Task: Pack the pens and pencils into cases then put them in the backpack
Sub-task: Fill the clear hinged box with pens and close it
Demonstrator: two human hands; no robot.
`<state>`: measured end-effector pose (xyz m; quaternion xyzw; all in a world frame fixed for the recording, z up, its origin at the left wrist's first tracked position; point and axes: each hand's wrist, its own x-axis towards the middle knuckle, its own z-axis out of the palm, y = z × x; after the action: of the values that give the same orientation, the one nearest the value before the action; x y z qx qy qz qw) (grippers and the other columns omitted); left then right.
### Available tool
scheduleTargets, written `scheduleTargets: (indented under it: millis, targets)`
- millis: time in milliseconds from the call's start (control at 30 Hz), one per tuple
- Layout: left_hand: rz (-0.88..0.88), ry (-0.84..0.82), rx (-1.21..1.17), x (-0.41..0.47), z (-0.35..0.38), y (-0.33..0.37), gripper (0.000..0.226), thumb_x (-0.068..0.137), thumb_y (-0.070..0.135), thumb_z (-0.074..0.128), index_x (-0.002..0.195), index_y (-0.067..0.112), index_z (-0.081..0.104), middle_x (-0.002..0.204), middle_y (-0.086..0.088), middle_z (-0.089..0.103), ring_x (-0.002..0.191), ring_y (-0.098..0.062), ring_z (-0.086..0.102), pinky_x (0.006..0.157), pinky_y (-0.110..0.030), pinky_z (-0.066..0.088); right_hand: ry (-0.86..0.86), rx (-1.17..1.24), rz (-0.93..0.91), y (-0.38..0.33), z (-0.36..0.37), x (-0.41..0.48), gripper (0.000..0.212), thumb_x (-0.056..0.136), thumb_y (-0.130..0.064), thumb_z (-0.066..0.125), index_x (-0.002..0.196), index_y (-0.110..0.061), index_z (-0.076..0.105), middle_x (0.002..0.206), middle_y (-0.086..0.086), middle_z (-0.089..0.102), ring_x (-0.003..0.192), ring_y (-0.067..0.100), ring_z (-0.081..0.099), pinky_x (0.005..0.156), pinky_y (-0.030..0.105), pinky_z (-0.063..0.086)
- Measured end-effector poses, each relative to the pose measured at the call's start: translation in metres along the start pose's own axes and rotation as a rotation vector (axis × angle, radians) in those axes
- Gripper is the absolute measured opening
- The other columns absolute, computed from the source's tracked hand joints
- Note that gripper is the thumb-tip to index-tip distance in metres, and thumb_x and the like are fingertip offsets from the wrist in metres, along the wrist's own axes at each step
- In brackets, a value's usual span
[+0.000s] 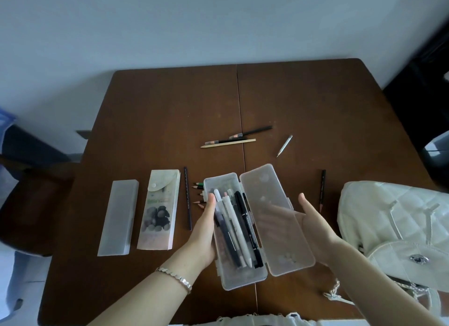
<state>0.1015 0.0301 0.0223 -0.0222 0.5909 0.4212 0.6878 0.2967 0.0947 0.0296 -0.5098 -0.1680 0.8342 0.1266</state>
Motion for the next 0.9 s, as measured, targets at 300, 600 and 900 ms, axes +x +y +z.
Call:
scheduleTargets:
  millis: [300, 600, 900]
  targets:
    - [0.042, -0.170, -0.026, -0.004, 0.006, -0.001, 0.047, 0.083, 0.061, 0.040, 0.111, 0.028, 0.059, 0.109, -0.007, 0.069, 0.105, -0.028, 0.062, 0.090, -0.048, 0.049, 0.041, -1.171, -0.366, 0.035, 0.059, -0.002, 0.059, 0.091, -0.050, 0.041, 0.140, -0.053, 0.007, 0.149, -0.012, 0.008, 0.129, 0.014, 0.034, 0.089, 0.020, 0.041]
    - [0.189, -0.140, 0.323, -0.008, 0.000, -0.006, 0.024, 0.091, 0.029, 0.055, 0.114, 0.028, 0.055, 0.107, 0.001, 0.068, 0.099, -0.015, 0.065, 0.067, -0.019, 0.055, 0.065, -0.604, -0.158, 0.037, 0.047, 0.006, 0.050, 0.067, -0.060, 0.055, 0.098, -0.021, 0.062, 0.092, -0.006, 0.072, 0.081, 0.010, 0.071, 0.067, 0.018, 0.055]
    - [0.210, 0.014, 0.708, -0.012, 0.005, 0.003, 0.053, 0.088, 0.047, 0.054, 0.133, 0.024, 0.038, 0.125, 0.011, 0.050, 0.107, -0.005, 0.048, 0.092, -0.026, 0.042, 0.341, -0.735, -0.456, 0.048, 0.057, 0.009, 0.025, 0.082, -0.042, 0.063, 0.099, -0.029, 0.048, 0.091, -0.012, 0.062, 0.077, 0.004, 0.063, 0.054, 0.012, 0.050]
